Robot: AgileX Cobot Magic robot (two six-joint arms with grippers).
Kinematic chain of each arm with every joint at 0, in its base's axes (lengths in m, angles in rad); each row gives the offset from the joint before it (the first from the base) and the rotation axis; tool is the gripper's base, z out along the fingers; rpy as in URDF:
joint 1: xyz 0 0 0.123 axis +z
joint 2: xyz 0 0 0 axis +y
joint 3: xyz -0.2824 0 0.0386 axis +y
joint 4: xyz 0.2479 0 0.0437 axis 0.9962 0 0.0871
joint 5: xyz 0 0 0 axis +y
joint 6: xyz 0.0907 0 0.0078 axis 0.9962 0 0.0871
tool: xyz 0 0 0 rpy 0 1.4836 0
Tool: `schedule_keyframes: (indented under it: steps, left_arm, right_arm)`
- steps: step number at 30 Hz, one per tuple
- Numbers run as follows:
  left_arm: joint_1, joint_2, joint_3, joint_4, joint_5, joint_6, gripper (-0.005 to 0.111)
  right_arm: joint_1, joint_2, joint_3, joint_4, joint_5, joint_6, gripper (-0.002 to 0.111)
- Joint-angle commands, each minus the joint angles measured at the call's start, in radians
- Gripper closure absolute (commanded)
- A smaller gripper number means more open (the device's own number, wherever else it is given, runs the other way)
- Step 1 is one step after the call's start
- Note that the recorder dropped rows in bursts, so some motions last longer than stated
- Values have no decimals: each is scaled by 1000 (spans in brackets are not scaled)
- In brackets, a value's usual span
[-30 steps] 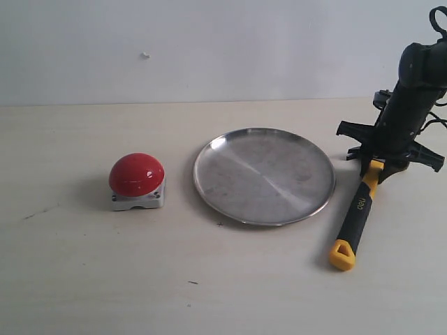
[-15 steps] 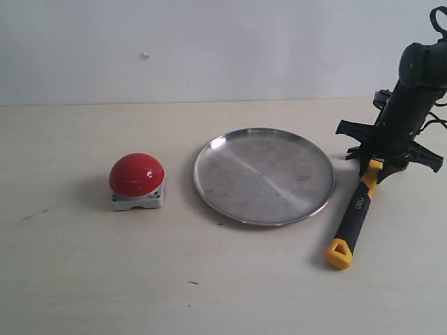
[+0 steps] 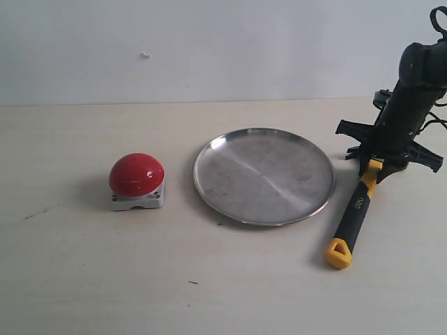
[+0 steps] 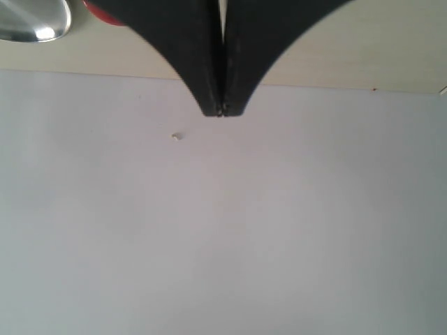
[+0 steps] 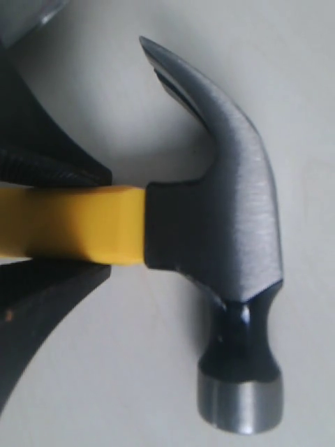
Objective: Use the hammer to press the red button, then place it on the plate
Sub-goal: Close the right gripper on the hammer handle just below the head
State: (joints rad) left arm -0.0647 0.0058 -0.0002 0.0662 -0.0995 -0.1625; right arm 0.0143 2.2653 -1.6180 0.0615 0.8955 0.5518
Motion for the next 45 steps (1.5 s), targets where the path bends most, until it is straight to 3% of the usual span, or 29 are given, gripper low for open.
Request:
schedule_keyframes:
  steps: [1,18,39,45]
  left_arm:
    - [-6,-6,0,0,1,4,107]
    - [-6,-6,0,0,1,4,107]
    - [-6,-6,0,0,1,4,107]
    - [-6,-6,0,0,1,4,107]
  right_arm:
    - [-2,2,-6,8,-4,-38,108]
    - [-2,2,-6,8,-30,-88,108]
    - [-2,2,-6,14,28,-369,108]
    - [-2,2,-6,5,22,-373,108]
